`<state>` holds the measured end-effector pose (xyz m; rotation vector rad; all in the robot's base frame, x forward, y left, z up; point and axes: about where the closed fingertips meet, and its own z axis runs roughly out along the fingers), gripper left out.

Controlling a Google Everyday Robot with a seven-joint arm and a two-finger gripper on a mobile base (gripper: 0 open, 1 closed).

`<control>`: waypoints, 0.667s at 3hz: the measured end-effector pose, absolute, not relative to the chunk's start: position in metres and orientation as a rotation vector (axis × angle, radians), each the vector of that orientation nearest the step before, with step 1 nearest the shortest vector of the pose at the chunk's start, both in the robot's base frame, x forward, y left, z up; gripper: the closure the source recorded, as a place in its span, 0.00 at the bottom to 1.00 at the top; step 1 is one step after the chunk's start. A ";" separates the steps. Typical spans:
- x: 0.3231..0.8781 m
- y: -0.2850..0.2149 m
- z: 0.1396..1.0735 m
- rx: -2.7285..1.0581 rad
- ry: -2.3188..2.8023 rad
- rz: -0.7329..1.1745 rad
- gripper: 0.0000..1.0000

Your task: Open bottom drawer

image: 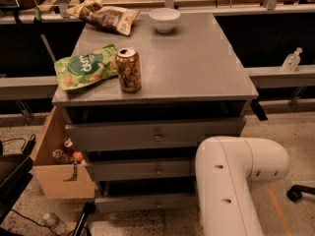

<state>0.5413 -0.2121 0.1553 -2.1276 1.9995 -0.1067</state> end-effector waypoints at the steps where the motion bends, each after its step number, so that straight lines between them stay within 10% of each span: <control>1: 0.541 -0.205 0.159 -2.132 1.971 -0.089 0.00; 2: 0.538 -0.191 0.164 -2.146 1.961 -0.045 0.00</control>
Offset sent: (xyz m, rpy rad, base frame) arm 0.0016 0.0399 0.0192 0.0556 0.0518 0.0599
